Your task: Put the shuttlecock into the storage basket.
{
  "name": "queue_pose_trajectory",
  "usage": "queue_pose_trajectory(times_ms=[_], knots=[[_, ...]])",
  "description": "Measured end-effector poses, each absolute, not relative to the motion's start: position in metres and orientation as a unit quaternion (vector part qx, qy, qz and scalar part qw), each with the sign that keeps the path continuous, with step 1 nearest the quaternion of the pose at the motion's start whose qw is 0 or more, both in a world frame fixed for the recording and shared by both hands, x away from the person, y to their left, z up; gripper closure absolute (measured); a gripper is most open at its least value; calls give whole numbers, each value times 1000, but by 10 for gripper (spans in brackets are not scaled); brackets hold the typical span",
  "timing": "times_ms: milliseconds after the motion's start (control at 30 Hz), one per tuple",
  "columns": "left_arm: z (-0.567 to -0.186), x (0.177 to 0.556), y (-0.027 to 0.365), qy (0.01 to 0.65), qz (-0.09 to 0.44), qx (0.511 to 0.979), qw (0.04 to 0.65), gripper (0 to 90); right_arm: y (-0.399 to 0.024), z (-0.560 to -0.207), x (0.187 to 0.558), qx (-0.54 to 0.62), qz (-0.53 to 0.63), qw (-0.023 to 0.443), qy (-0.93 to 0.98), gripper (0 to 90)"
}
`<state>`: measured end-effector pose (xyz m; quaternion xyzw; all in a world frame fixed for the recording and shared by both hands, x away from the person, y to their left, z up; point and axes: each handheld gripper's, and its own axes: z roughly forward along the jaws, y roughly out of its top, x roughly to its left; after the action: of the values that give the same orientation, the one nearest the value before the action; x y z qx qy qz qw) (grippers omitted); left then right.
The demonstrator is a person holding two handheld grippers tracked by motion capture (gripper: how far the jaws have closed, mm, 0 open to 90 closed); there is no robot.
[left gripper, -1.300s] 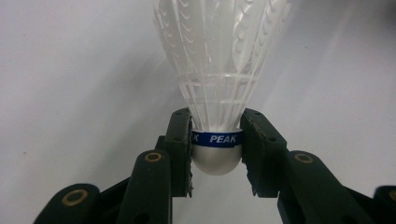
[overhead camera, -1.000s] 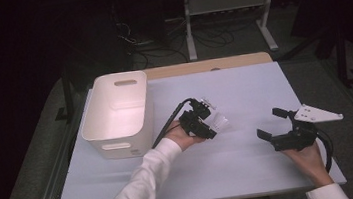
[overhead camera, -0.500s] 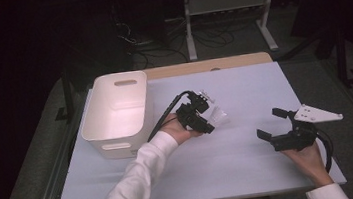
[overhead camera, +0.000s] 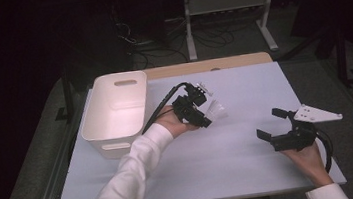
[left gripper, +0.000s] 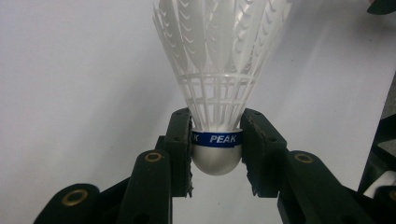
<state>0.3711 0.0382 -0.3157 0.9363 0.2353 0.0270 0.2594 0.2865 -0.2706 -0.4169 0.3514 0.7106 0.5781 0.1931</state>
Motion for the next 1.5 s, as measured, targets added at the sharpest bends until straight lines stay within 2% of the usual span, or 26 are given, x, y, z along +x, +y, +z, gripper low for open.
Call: queue_pose_trajectory(times_ms=[1500], knots=[[-270,378,71,229,54,945,226,651,-268,-419,287,356,570,182,718,0]])
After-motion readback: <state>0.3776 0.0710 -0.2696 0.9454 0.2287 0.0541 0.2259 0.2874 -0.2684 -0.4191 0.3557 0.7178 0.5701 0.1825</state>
